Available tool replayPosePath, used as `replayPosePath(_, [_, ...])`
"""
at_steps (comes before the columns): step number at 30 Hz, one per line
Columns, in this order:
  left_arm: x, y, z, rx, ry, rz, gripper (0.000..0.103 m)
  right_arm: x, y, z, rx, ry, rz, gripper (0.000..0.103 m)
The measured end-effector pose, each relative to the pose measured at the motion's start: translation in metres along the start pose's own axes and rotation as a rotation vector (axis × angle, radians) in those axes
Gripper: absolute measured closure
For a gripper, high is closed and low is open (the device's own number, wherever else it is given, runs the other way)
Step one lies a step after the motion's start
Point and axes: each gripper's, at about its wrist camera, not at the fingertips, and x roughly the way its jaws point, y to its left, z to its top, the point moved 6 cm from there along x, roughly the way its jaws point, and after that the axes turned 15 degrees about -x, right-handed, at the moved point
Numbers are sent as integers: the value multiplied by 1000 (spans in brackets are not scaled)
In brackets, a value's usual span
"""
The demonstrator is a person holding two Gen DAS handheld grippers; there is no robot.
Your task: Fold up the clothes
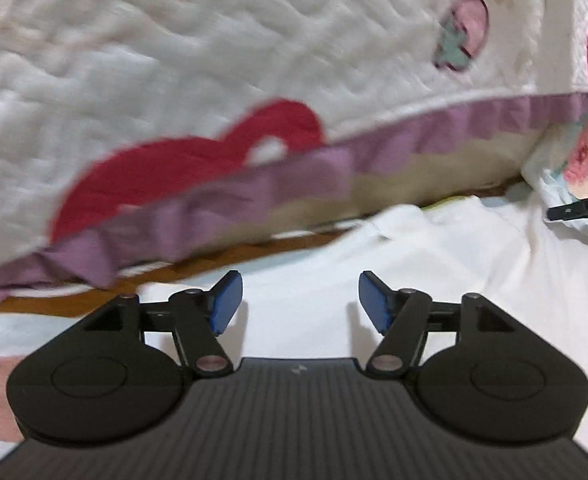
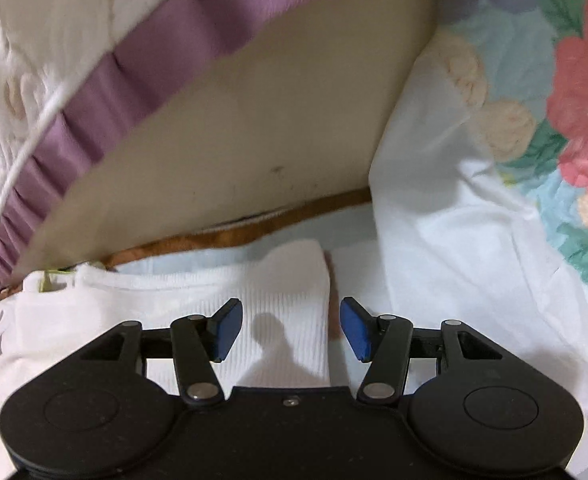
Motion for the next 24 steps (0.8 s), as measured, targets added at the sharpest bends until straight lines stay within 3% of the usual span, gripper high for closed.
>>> replayPosePath(6, [25,-32,-5,-48,53,-97,32,7,5,-3,-78,17,-26,43])
replayPosePath(9, [40,-51,-9,-51,88,-128,35,10,8,-5,-117,25,-38,43])
replayPosePath(10, [44,-56,-10,-34,96,-116,51,11,9,-5,-130,28,-43,43])
replayPosePath(11, [46,-60,-11,0,92,-83,80,12,10,-6,-143,31,-47,43])
replayPosePath(12, [46,-63,-10,29,84,-59,94,14,11,-6,-156,34,-51,43])
replayPosePath(15, [39,-66,-5,76,38,-41,96,16,11,-8,-175,25,-62,43])
replayPosePath(17, [27,-67,3,91,-27,-23,102,16,9,-8,-180,9,-69,44])
replayPosePath(20, [12,-67,14,101,-122,12,102,14,9,-11,-193,-14,-86,46])
replayPosePath(22, [5,-62,11,84,-127,24,102,17,8,-12,-193,-21,-99,55])
replayPosePath(23, [0,-60,8,74,-119,29,102,17,7,-12,-191,-20,-108,65])
replayPosePath(24, [-4,-57,4,65,-112,33,102,17,6,-11,-189,-19,-116,83])
